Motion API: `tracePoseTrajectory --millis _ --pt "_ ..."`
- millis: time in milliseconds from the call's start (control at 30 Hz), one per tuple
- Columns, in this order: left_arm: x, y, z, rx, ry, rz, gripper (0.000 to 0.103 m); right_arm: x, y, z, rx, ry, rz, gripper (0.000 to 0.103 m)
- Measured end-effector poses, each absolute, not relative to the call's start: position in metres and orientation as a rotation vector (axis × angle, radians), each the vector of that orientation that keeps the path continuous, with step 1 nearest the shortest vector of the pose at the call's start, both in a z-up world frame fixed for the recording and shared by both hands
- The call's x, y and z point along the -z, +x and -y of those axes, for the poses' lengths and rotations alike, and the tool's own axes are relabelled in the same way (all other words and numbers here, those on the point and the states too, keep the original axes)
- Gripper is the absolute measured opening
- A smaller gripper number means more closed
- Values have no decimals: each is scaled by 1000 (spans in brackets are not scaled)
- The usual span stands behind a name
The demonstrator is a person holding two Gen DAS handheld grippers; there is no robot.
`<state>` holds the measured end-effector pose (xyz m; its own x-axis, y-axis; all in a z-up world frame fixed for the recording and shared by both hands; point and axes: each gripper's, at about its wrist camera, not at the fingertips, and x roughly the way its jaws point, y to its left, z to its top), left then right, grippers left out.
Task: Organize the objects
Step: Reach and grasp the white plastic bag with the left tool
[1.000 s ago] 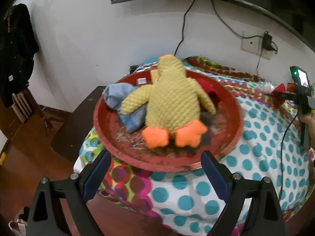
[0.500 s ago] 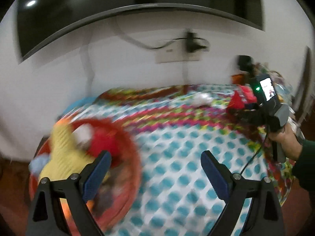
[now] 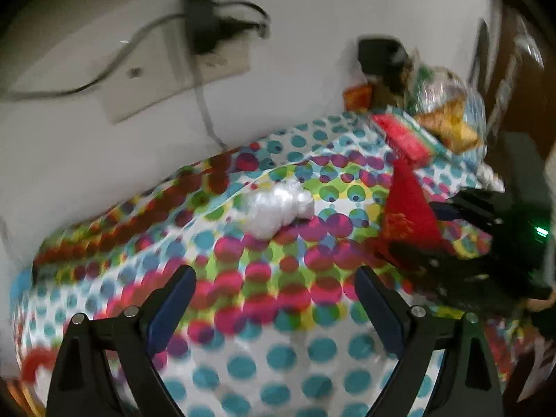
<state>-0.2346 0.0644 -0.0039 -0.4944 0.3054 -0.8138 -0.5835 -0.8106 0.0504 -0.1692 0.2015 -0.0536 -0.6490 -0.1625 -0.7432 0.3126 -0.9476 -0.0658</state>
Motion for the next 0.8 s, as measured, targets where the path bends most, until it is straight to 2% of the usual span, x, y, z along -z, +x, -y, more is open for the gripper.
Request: tracePoseTrajectory --millis 267,667,700,733,767,800 --pt "18 -272 -110 -2206 -1070 -680 95 58 -172 -198 2595 1193 -275 53" --pt "51 -291 -124 -2171 -1069 -745 93 60 -175 -201 2581 1213 -239 56" --pt "53 -292 -123 -2176 -1067 -748 90 60 -176 -201 2582 1214 -240 57" --pt "54 -292 -121 -2179 -1068 -743 74 60 -176 -200 2581 1217 -239 57" --pt "55 -294 -119 -2184 -1074 -733 51 60 -176 -200 2580 1220 -238 58" --pt "57 -297 -117 -2182 -1097 -710 51 60 -176 -200 2579 1219 -237 58"
